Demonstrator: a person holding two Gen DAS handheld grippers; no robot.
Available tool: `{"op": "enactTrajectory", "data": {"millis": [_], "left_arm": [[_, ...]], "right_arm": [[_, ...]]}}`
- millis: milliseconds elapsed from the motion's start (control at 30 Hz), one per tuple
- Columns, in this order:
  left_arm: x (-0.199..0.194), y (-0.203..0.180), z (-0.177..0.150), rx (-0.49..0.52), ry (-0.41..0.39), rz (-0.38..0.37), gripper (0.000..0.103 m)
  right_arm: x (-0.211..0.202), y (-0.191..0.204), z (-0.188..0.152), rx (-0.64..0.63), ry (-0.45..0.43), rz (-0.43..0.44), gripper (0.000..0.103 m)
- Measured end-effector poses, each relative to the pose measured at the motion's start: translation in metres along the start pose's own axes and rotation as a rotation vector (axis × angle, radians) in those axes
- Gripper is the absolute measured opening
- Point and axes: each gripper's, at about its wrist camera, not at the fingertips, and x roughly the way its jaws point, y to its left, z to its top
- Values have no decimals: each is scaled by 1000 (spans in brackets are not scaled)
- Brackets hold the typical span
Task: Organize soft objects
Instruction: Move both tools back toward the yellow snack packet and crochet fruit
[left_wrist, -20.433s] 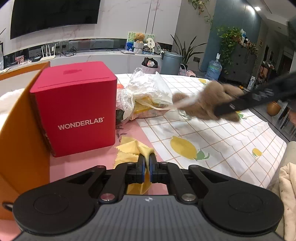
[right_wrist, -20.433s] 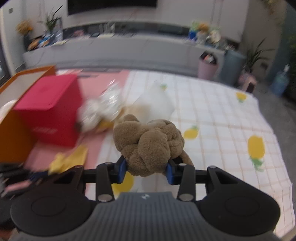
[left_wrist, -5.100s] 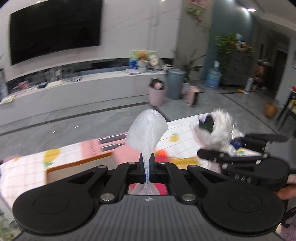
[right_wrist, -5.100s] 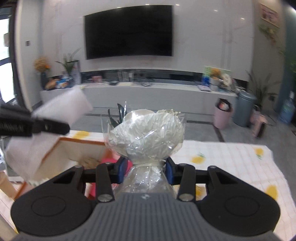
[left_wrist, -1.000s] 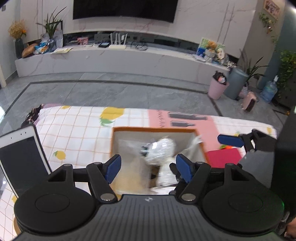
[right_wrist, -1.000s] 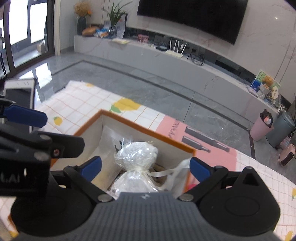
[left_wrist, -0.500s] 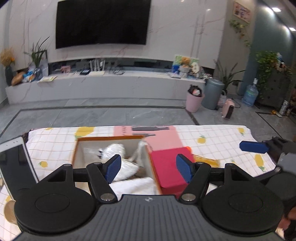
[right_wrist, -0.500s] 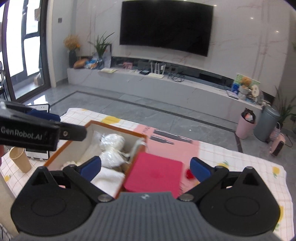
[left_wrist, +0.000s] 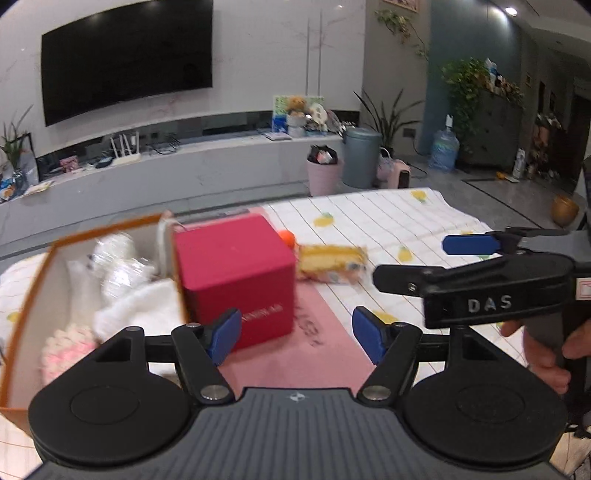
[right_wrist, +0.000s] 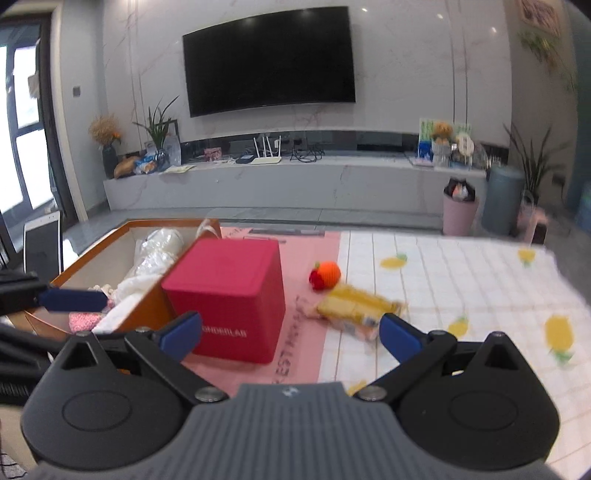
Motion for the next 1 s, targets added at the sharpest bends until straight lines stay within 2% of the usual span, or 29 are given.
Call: {"op": "enactTrajectory", "data": {"millis": [233, 367, 567, 700, 867, 933, 967, 1000], "left_arm": [[31, -12, -22, -16, 26, -62, 81], [46, -16, -36, -26, 20, -93, 81], [71, -13, -47, -22, 59, -119, 81], [82, -5, -50, -67, 90, -157, 81], [94, 0, -57, -70, 127, -168, 81], [98, 3, -58, -92, 145, -166, 81], [99, 5, -59, -99, 151, -167, 81], [99, 5, -59, -102, 157, -169, 81]], "right_arm": [[40, -31, -29, 16, 17, 2, 100], [82, -42, -20, -91, 38, 21, 100], [142, -57, -1, -257, 80, 105, 100], [187, -61, 6, -369, 122, 89, 100], [229, -65, 12, -431, 193, 99, 100], [238, -64, 12, -450, 200, 79, 96], [242, -65, 13, -444, 207, 87, 91], [246, -67, 14, -425, 220, 98, 91]]}}
